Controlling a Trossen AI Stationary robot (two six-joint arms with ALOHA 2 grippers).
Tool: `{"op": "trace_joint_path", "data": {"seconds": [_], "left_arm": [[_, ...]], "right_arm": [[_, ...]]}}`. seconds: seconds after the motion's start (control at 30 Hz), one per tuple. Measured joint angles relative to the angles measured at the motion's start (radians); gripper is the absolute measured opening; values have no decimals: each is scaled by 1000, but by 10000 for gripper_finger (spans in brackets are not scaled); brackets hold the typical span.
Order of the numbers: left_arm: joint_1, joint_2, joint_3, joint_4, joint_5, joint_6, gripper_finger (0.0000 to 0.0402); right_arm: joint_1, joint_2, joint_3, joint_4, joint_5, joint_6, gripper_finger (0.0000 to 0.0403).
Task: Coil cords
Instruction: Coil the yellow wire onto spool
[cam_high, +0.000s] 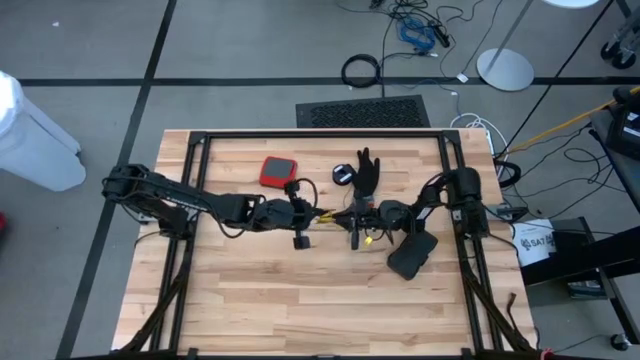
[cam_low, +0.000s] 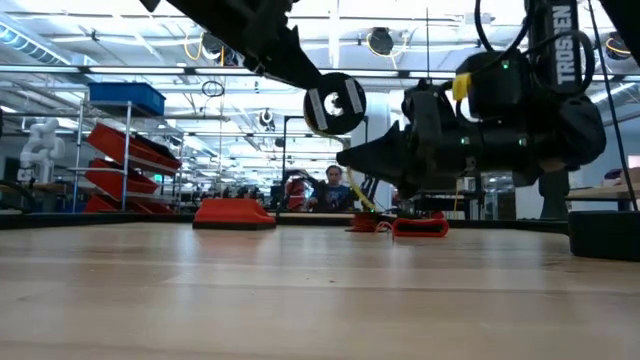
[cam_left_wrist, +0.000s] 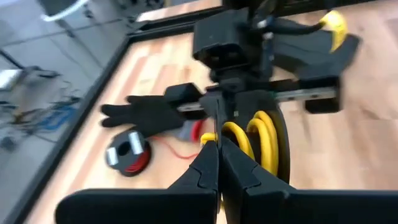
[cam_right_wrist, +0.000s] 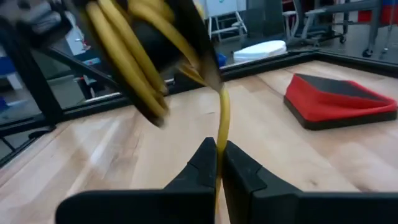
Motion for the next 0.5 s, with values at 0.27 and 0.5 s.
{"op": "trace_joint_path", "data": {"seconds": [0.27, 0.5], "left_arm": [[1, 2, 0, -9, -108, 75, 0], [1, 2, 0, -70, -119, 70, 0]], "right_arm": [[8, -167, 1, -270, 1, -26, 0], [10, -299, 1, -461, 45, -56, 0]]}}
